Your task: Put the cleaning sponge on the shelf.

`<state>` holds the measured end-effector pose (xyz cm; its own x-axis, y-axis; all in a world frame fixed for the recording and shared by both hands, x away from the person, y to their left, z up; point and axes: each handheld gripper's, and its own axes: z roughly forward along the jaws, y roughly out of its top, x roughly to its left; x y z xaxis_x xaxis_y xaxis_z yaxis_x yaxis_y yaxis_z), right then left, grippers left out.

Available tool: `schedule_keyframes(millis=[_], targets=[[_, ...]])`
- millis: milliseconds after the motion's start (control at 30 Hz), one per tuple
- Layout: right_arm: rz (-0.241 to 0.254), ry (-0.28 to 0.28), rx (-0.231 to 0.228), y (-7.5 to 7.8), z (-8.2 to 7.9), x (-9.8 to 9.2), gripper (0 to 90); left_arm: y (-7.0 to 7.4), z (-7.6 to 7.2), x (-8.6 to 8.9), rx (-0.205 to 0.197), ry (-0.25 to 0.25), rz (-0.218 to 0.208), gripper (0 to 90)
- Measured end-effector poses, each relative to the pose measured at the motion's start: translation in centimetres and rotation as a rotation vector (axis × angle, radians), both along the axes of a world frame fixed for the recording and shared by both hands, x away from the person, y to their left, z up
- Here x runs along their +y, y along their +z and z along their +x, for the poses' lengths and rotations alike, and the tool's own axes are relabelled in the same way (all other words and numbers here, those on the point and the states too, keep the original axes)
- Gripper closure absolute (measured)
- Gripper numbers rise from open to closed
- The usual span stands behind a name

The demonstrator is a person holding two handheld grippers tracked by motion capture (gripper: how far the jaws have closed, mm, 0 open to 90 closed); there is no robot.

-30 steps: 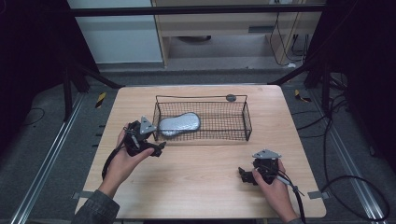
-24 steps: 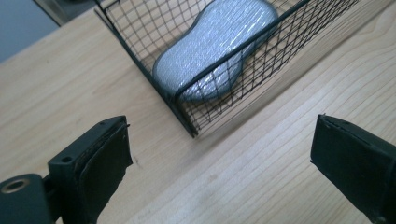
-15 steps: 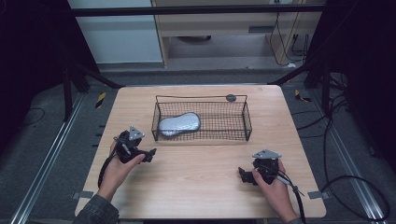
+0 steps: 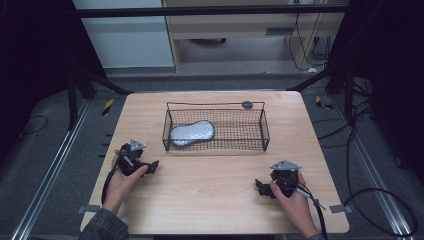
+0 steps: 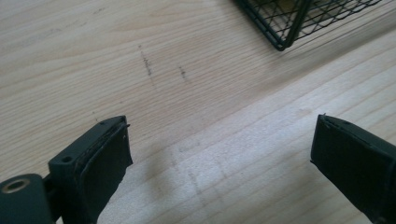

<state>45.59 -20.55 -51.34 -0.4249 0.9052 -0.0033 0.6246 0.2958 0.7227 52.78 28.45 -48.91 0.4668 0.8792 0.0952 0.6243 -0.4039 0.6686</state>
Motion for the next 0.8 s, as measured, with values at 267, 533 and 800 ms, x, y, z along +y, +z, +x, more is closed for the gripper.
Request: schedule_keyframes(millis=[267,533,800], targets=[[0.000,0.000,0.000,0.0,0.0,0.0,0.3,-0.9,0.3,0.3,0.020,0.004,-0.008,3.6],[0.000,-0.001,0.001,0.0,0.0,0.0,0.3,-1.7,0.3,0.8,0.005,0.008,-0.086,0.0],[0.000,-0.001,0.001,0.0,0.0,0.0,0.3,-1.9,0.0,0.9,-0.014,0.015,-0.093,0.0]])
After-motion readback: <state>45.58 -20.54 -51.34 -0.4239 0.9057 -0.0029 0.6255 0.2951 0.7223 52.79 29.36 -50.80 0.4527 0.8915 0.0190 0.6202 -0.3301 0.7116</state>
